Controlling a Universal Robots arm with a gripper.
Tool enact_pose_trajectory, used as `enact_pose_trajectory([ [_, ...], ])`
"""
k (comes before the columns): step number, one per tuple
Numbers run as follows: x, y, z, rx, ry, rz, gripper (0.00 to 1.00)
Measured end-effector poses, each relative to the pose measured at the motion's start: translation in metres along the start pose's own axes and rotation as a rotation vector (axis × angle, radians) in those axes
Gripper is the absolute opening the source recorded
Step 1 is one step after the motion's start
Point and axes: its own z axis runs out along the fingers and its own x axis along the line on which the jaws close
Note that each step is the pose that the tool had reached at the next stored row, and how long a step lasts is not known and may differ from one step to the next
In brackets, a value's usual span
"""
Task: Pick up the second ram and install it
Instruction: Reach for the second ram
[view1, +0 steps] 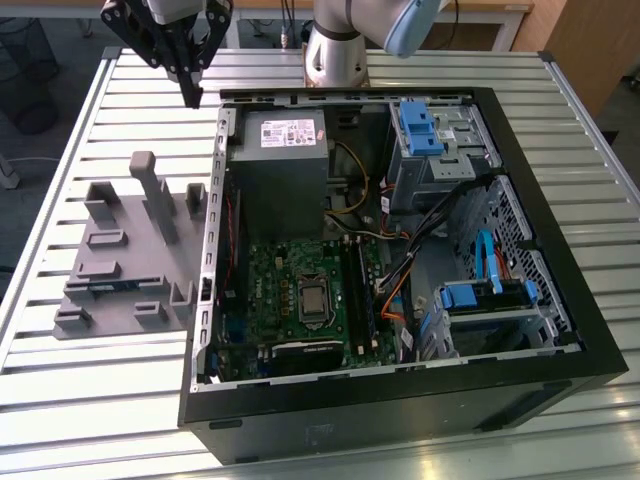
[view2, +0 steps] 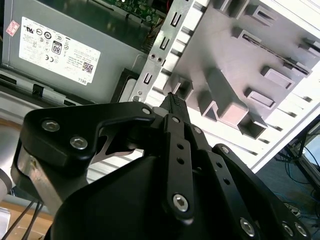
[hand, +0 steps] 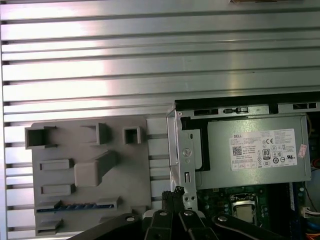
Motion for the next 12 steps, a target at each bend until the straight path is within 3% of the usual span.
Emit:
enact_pose_trajectory([
  [12,0.0055,-0.0004,-0.0001,0.0,0.0,0.0,0.11],
])
